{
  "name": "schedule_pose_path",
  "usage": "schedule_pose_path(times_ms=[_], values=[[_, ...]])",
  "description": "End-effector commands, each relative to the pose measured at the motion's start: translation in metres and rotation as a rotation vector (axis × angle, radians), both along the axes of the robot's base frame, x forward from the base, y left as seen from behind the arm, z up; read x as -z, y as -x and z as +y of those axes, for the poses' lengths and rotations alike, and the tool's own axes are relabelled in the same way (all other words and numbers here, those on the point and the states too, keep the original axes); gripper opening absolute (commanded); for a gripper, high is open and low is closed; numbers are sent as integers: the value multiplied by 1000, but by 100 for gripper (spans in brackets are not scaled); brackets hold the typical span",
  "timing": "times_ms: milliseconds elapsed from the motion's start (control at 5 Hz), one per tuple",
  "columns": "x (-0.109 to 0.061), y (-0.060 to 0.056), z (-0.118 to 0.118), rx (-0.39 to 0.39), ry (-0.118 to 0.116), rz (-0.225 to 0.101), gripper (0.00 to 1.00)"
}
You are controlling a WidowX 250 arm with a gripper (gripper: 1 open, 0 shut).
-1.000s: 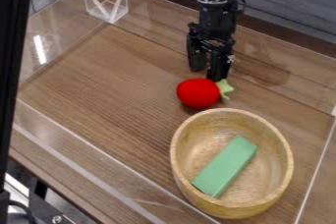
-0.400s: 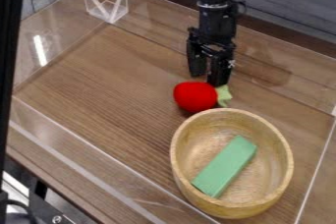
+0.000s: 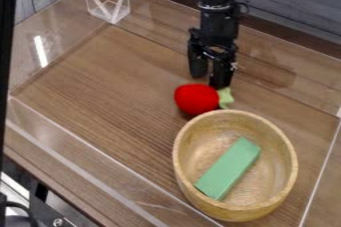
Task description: Move the red object to the right side of the table
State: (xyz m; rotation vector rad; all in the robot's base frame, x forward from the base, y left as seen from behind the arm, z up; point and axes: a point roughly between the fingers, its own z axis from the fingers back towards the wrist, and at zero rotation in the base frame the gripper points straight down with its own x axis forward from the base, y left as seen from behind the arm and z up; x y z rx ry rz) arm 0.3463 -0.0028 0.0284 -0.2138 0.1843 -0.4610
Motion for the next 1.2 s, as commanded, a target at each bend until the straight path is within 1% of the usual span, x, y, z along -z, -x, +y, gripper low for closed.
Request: schedule_pose_path(times_ms=[0, 400, 800, 1000], values=[[-34, -7, 1, -2, -10, -105, 100], [-43, -5, 2, -15, -18, -139, 100], [-48, -5, 5, -25, -25, -161, 100], [-47, -6, 5, -27, -28, -165, 100]])
